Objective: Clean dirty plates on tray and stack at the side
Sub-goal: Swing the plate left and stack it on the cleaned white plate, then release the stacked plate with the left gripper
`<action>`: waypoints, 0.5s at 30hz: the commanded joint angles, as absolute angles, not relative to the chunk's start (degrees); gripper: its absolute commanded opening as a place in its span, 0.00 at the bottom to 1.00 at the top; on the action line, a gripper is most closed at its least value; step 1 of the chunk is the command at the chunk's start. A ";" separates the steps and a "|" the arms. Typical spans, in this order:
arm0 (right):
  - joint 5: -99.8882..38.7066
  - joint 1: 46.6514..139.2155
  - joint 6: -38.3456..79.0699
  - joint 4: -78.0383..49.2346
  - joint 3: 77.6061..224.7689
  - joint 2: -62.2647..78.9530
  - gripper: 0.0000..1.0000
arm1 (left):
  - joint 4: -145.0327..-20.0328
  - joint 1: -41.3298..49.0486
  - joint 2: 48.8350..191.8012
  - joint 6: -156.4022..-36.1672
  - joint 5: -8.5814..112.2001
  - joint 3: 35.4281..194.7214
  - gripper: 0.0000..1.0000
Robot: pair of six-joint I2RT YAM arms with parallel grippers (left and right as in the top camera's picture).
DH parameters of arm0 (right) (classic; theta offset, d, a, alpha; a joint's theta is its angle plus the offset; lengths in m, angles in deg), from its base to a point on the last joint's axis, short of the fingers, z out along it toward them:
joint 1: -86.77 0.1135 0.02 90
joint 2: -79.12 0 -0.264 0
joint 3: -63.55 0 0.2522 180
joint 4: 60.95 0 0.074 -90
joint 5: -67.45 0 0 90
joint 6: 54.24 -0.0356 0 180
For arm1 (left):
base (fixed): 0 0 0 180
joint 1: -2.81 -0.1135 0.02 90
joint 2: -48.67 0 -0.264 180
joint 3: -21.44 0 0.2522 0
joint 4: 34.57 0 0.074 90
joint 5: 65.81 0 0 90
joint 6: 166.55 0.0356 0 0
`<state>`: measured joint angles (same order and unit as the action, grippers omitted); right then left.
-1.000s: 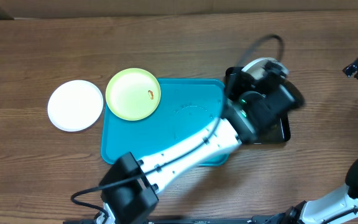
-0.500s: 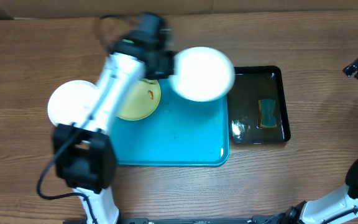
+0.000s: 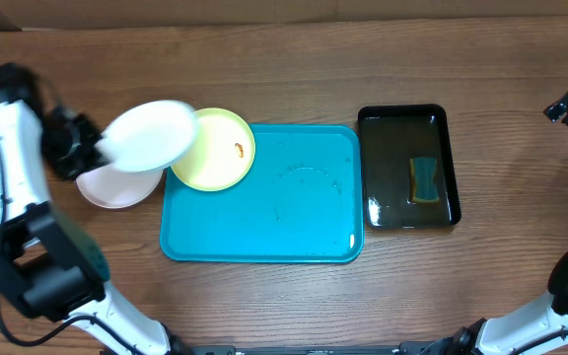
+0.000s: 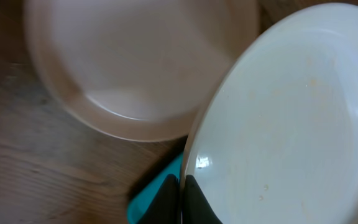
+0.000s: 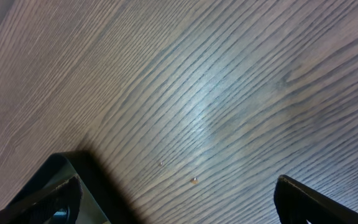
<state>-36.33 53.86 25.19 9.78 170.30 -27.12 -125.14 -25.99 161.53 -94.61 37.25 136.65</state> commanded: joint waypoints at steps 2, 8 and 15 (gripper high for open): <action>-36.77 53.97 24.82 9.50 171.13 -26.40 1.00 | -124.64 -31.78 161.38 -98.28 26.65 134.27 0.04; -36.77 53.97 24.82 9.50 171.13 -26.40 1.00 | -118.50 -35.56 161.40 -99.31 28.33 128.47 0.04; -36.77 53.97 24.82 9.50 171.13 -26.40 1.00 | -115.15 -34.07 161.40 -99.27 29.01 127.49 0.05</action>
